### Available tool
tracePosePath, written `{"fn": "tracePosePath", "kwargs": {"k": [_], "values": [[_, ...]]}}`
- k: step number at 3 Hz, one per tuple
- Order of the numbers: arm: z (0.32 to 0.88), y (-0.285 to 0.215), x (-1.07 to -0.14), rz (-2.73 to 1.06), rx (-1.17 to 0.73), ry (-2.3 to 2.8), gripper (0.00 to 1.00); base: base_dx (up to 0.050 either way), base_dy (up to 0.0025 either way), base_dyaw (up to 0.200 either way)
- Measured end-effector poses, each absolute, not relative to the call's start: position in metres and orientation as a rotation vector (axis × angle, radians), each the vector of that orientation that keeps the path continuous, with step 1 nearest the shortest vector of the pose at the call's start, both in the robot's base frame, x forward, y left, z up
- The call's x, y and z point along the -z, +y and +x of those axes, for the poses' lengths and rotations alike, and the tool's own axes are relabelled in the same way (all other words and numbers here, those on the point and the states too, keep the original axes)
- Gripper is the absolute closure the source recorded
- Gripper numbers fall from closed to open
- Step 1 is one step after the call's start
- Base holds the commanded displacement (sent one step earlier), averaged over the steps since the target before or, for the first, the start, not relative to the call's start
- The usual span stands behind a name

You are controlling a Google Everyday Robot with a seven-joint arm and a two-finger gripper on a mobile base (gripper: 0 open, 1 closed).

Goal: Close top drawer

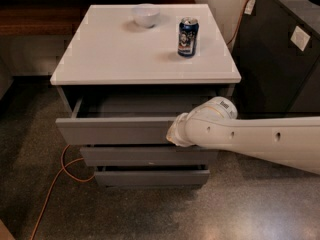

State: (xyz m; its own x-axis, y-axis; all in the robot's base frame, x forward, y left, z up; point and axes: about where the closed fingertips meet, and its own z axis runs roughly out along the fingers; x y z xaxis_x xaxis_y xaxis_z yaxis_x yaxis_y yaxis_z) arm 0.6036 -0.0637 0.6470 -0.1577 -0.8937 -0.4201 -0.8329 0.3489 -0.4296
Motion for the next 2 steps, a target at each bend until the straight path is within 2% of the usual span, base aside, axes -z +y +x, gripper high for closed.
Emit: {"fn": "tracePosePath", "kwargs": {"k": [2], "values": [[0.633, -0.066, -0.648, -1.484, 0.177, 1.971, 1.0, 0.0, 0.0, 0.0]]}}
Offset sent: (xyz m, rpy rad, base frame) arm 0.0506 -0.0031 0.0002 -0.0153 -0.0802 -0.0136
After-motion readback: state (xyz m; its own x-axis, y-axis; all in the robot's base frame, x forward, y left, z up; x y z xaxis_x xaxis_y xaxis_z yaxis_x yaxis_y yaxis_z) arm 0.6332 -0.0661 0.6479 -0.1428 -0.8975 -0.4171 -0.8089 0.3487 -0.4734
